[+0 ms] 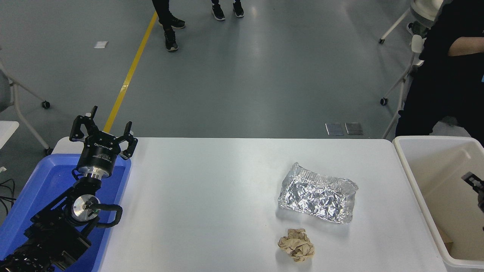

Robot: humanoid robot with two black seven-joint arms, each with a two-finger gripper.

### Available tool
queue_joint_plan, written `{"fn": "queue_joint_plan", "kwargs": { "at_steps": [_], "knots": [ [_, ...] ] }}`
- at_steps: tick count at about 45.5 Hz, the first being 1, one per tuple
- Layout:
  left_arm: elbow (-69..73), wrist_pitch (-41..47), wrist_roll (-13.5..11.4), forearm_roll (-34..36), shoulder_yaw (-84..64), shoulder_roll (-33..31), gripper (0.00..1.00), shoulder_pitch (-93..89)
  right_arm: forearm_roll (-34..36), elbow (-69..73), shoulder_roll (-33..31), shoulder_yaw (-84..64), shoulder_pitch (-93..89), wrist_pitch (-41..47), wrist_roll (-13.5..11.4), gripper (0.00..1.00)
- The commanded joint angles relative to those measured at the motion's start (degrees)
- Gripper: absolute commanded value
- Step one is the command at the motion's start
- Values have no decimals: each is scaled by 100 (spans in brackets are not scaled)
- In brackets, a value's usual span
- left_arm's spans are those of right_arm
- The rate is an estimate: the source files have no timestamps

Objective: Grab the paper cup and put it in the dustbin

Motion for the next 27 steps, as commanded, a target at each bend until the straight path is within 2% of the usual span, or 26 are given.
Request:
{"fn": "queue_joint_plan", "kwargs": {
  "at_steps": [1,6,13,27],
  "knots": [
    [-1,0,0,0,0,0,98,-9,6,911,-35,-46,1418,-18,-2,100],
    [-1,0,0,0,8,0,98,-9,-3,1508,-18,-458,2270,25,7,100],
    [-1,0,0,0,8,0,98,-9,-3,2528,0,-1547,3501,613,-2,100],
    [-1,0,0,0,8,0,98,-9,-91,4180,-18,-2576,5935,2740,-2,100]
  ]
}}
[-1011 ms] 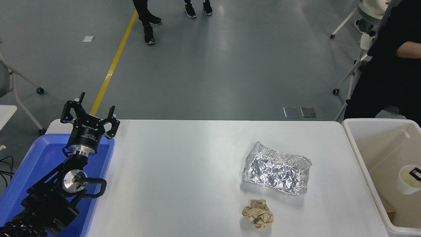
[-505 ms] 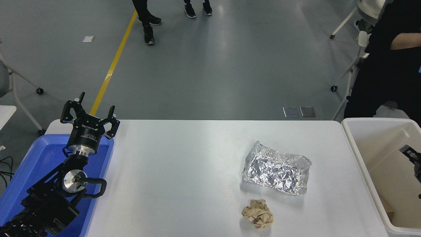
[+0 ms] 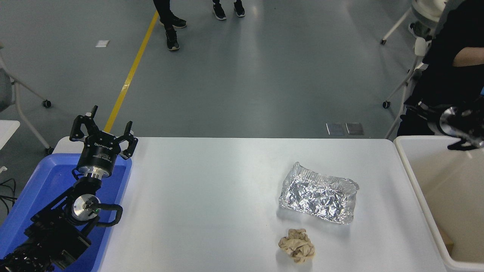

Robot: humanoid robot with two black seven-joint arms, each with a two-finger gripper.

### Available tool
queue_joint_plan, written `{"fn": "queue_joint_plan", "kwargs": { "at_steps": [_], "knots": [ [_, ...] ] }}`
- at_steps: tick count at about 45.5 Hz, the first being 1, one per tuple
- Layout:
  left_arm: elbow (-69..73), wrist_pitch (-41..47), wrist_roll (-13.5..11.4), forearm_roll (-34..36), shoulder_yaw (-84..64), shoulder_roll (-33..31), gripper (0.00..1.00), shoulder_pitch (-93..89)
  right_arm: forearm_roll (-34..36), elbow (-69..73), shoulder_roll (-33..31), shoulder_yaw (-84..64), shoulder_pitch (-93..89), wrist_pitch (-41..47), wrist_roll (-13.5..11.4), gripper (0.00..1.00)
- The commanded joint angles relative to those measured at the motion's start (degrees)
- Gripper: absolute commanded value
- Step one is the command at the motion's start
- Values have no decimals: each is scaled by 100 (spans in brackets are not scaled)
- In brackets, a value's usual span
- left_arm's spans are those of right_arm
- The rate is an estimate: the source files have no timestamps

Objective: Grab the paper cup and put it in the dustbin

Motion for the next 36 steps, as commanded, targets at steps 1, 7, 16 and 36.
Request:
{"fn": "queue_joint_plan", "kwargs": {
  "at_steps": [1,7,16,36],
  "knots": [
    [3,0,0,-1,1,0,98,0,-56,1486,-29,-865,2107,1517,0,100],
    [3,0,0,-1,1,0,98,0,-47,2119,-11,-945,3012,2246,0,100],
    [3,0,0,-1,1,0,98,0,-82,2875,42,-945,3927,3197,0,100],
    [3,0,-9,-1,1,0,98,9,-126,4932,112,-936,5123,3197,-17,100]
  ]
}}
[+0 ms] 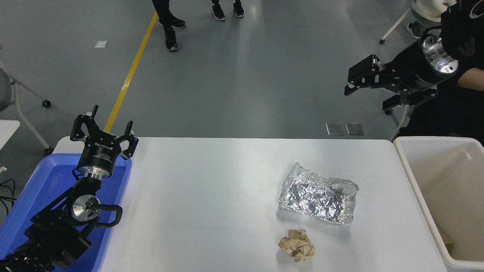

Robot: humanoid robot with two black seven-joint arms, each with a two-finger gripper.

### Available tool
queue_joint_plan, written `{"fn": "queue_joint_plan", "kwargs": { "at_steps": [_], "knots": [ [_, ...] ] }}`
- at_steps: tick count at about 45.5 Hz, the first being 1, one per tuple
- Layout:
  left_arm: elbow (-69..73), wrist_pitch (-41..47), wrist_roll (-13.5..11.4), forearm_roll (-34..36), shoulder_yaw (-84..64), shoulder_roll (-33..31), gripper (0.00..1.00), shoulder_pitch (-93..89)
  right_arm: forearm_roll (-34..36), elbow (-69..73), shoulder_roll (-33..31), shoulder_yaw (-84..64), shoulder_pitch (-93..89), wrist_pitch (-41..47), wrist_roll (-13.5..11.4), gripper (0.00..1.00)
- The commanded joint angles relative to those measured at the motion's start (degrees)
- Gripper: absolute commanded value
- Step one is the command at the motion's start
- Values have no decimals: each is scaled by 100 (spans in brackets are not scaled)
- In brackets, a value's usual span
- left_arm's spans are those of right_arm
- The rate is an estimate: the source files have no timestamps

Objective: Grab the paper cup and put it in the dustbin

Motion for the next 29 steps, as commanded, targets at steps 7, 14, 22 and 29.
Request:
{"fn": "queue_joint_plan", "kwargs": {
  "at_steps": [7,14,22,29],
  "knots": [
    [0,0,-7,0,0,0,98,2,-41,949,449,-160,409,140,-58,100],
    [0,0,-7,0,-9,0,98,2,-146,799,748,-274,57,140,-453,100],
    [0,0,-7,0,0,0,98,2,-85,808,933,-257,31,140,-515,100],
    [0,0,-7,0,-9,0,98,2,-32,817,1065,-213,66,140,-515,100]
  ]
}}
